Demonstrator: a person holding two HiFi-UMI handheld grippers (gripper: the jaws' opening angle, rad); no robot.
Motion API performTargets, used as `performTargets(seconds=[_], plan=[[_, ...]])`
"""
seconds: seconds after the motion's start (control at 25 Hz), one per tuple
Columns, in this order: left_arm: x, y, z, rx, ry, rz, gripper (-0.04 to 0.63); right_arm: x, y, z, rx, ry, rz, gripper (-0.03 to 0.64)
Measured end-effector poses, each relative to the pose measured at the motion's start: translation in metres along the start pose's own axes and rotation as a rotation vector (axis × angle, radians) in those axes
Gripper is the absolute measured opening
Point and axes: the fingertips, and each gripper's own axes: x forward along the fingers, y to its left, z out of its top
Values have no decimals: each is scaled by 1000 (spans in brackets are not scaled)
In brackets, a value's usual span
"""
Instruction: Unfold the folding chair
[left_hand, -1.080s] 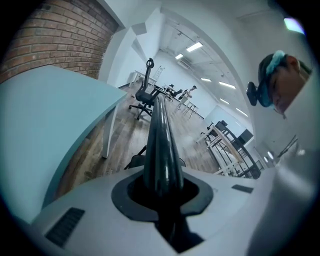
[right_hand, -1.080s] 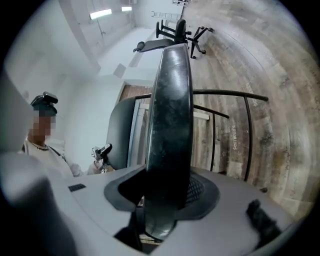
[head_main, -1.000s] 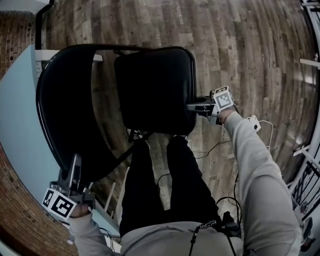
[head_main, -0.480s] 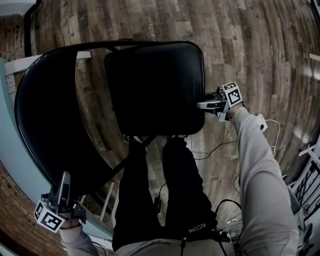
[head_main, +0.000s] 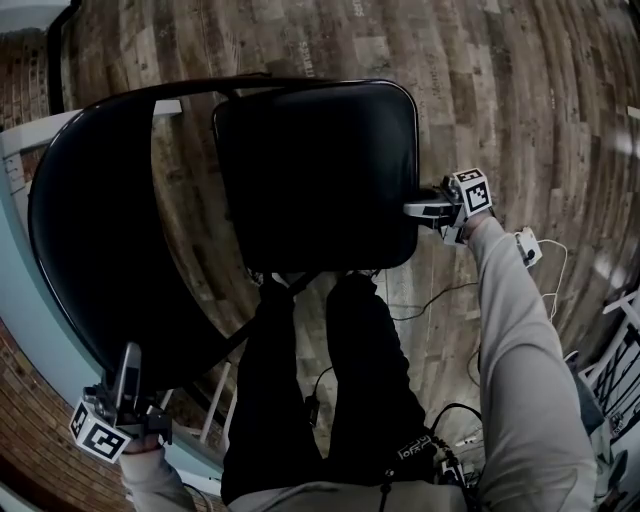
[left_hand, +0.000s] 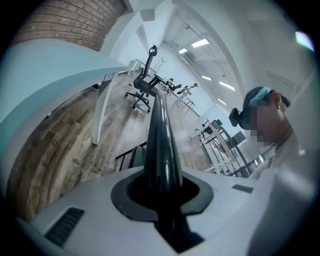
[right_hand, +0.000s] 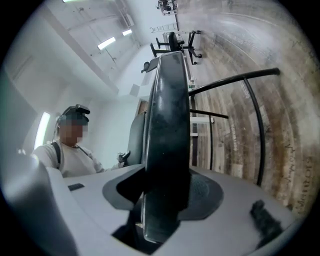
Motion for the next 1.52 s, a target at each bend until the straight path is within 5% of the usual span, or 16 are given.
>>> performTargets(seconds=[0.08, 0.12, 0.28, 0.4, 0.64, 0.96, 1.08, 1.2, 1.24, 1.36, 1.52], plan=[[-1, 3, 4, 105, -26, 39, 98, -5, -12, 3, -36, -30, -146, 331], [-2, 6, 7, 161, -52, 57, 141, -8, -16, 5, -59, -50, -225, 359], [-15, 14, 12, 268, -141, 92, 358, -36, -9, 7, -167, -129, -523, 370], [-29, 16, 25, 307, -173, 115, 383, -54, 25, 16, -264, -179, -695, 382], [-64, -8, 58, 360, -166, 41, 390, -18, 151, 28, -441, -204, -767, 381], [-130, -127, 122, 480, -258, -241, 372, 119, 406, 50, -703, -239, -690, 379], [-151, -182, 142, 517, -322, -377, 321, 187, 512, 57, -886, -232, -685, 376], [-181, -248, 168, 662, -419, -445, 234, 253, 627, 61, -1119, -227, -706, 369], [-197, -264, 174, 717, -449, -435, 186, 276, 658, 55, -1171, -236, -708, 330], [-242, -298, 193, 826, -543, -408, 13, 337, 727, 35, -1276, -288, -720, 49], [-292, -335, 209, 880, -647, -458, 6, 385, 778, 26, -1308, -355, -801, 8]])
